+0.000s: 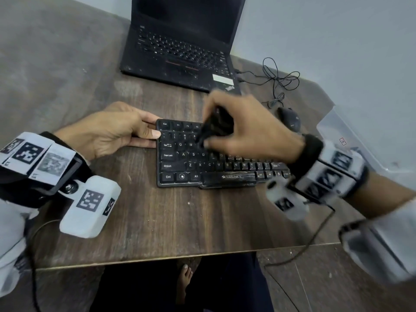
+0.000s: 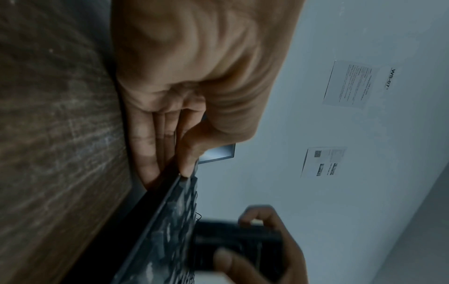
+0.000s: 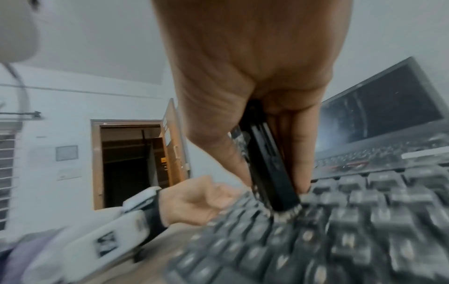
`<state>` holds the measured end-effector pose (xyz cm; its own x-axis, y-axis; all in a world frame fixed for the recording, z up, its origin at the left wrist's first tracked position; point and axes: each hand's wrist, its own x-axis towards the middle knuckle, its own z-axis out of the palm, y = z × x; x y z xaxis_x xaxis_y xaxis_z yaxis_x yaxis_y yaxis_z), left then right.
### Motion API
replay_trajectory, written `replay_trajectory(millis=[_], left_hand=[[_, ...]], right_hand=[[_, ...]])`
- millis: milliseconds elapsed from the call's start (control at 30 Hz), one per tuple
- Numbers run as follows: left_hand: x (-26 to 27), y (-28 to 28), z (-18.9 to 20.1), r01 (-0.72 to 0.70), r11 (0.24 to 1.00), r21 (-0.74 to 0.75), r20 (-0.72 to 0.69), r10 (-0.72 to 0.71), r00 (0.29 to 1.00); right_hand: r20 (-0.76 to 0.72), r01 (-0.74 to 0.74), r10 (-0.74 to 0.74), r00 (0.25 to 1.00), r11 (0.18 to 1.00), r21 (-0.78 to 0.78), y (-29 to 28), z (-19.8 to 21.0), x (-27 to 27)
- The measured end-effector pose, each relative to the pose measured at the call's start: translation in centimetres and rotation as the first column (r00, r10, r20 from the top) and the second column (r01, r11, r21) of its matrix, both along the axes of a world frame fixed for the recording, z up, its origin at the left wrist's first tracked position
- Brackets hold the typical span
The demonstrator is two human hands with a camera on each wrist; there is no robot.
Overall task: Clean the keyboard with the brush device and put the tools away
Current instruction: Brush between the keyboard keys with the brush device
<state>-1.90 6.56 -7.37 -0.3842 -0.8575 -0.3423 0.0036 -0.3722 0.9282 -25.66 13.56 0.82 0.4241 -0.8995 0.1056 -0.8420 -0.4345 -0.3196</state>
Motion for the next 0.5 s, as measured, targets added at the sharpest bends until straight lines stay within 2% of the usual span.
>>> replay_trajectory(millis=[100, 200, 300, 433, 500], left_hand=[[-0.1, 0.2, 0.1, -0.005, 1.000, 0.000, -0.003, 0.005, 1.000], [-0.1, 0.2, 0.2, -0.010, 1.000, -0.004, -0.005, 0.010, 1.000], [-0.1, 0.2, 0.1, -0.014, 1.000, -0.001, -0.010, 0.014, 1.000], [-0.1, 0.1, 0.1, -0.005, 1.000, 0.005, -0.011, 0.005, 1.000], [-0.2, 0.1, 0.1, 0.002, 1.000, 0.005, -0.008, -0.002, 1.000]], right_hand=[[0.083, 0.153, -0.147, 0.986, 0.986, -0.073, -3.6, 0.0, 0.4], [0.095, 0.237, -0.227, 0.969, 0.966, -0.107, -4.2, -0.6, 1.0], [0.065, 0.267, -0.261, 0.963, 0.959, -0.093, -1.9, -0.4, 0.8], [-0.104, 0.256, -0.250, 0.963, 0.966, 0.039, 3.7, -0.2, 0.1], [-0.103, 0.263, -0.256, 0.961, 0.962, 0.070, 5.0, -0.4, -0.3]])
